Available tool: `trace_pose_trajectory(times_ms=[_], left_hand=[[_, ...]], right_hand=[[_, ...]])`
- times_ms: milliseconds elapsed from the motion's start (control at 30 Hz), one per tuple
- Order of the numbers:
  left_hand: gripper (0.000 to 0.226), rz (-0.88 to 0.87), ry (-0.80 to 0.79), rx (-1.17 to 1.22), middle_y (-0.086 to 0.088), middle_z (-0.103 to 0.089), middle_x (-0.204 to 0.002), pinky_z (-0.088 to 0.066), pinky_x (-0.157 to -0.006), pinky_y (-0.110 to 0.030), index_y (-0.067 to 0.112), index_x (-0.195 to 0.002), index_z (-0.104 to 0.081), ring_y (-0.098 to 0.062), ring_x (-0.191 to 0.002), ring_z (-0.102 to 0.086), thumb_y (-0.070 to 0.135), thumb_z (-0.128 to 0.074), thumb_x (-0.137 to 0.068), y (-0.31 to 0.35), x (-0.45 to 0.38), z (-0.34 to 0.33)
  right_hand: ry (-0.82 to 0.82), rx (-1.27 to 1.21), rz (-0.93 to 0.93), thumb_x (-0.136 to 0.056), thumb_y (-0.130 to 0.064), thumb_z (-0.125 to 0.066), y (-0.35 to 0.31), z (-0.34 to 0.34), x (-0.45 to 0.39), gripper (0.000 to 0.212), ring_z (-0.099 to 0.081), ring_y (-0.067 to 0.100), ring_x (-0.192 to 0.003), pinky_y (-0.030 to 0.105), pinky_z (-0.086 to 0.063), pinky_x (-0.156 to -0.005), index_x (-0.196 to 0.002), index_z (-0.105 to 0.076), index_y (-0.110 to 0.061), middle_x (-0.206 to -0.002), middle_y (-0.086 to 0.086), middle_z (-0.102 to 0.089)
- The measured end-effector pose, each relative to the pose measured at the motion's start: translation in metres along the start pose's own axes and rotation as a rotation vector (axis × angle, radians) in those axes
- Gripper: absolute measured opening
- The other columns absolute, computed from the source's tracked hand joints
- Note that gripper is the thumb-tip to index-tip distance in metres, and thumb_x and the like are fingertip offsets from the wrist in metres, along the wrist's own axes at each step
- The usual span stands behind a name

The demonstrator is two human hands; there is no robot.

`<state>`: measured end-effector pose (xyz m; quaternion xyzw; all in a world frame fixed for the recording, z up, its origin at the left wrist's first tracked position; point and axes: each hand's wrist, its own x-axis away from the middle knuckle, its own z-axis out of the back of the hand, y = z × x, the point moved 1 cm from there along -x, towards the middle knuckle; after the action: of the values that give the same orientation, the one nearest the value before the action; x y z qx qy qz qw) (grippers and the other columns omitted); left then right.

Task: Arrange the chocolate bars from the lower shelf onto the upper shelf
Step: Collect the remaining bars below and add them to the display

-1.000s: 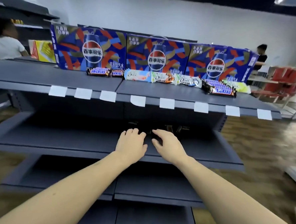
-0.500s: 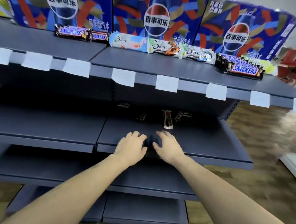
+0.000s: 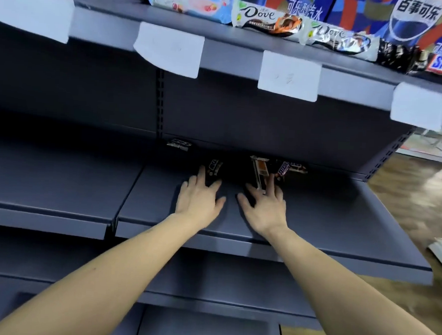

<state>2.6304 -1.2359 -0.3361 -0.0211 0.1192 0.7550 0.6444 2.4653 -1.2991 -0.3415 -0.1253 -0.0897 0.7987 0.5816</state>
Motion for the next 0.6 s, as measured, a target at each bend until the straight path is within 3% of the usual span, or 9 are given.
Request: trace_pose_trajectory(times_ms=[133, 200, 267, 367, 467, 600], left_hand=[[0.054, 0.054, -0.02, 0.008, -0.014, -0.008, -0.159, -0.03, -0.103, -0.044, 0.038, -0.15, -0.022, -0.035, -0.135, -0.021, 0.052, -0.027, -0.098, -0.002, -0.026, -0.012], [0.051, 0.056, -0.018, -0.001, -0.011, -0.019, -0.157, -0.031, -0.101, -0.043, 0.035, -0.148, -0.031, -0.034, -0.133, -0.023, 0.048, -0.027, -0.099, -0.002, -0.032, -0.016], [0.045, 0.029, 0.062, 0.01, -0.01, -0.038, -0.148, -0.035, -0.095, -0.041, 0.029, -0.139, -0.048, -0.033, -0.126, -0.033, 0.042, -0.034, -0.099, 0.0, -0.029, -0.018], [0.026, -0.021, 0.215, 0.113, -0.012, -0.058, -0.119, -0.043, -0.079, -0.04, 0.019, -0.112, -0.068, -0.033, -0.107, -0.046, 0.025, -0.053, -0.092, 0.004, -0.015, -0.017], [0.014, -0.026, 0.265, 0.282, -0.006, -0.06, -0.1, -0.048, -0.074, -0.04, 0.016, -0.102, -0.061, -0.027, -0.096, -0.046, 0.017, -0.06, -0.088, 0.005, 0.003, -0.011], [0.017, 0.145, 0.186, 0.657, 0.012, -0.047, -0.08, -0.04, -0.067, -0.029, 0.02, -0.104, -0.051, -0.017, -0.082, -0.048, 0.017, -0.06, -0.09, -0.003, 0.018, 0.001]], right_hand=[[0.156, 0.013, -0.059, -0.091, -0.06, -0.044, -0.002, -0.009, -0.008, 0.057, -0.027, 0.035, -0.136, 0.044, -0.03, -0.107, -0.138, -0.051, -0.029, -0.151, 0.009, -0.038], [0.309, -0.1, -0.047, -0.089, -0.048, -0.056, 0.002, -0.009, -0.001, 0.042, -0.042, 0.031, -0.119, 0.039, -0.039, -0.096, -0.122, -0.061, -0.023, -0.129, 0.007, -0.058], [0.404, -0.267, -0.073, -0.088, -0.03, -0.063, 0.008, -0.005, 0.007, 0.02, -0.051, 0.026, -0.101, 0.035, -0.044, -0.081, -0.106, -0.061, -0.022, -0.106, 0.003, -0.064], [0.336, -0.598, -0.228, -0.09, -0.016, -0.059, 0.011, 0.008, 0.013, 0.019, -0.059, 0.02, -0.084, 0.029, -0.045, -0.071, -0.107, -0.052, -0.021, -0.088, -0.004, -0.061], [0.215, -0.723, -0.274, -0.09, -0.013, -0.053, 0.012, 0.017, 0.016, 0.027, -0.06, 0.015, -0.086, 0.026, -0.044, -0.077, -0.114, -0.055, -0.024, -0.092, -0.009, -0.063], [0.085, -0.75, -0.215, -0.088, -0.011, -0.046, 0.018, 0.017, 0.022, 0.03, -0.064, 0.012, -0.091, 0.022, -0.048, -0.075, -0.097, -0.065, -0.032, -0.097, -0.009, -0.07]])
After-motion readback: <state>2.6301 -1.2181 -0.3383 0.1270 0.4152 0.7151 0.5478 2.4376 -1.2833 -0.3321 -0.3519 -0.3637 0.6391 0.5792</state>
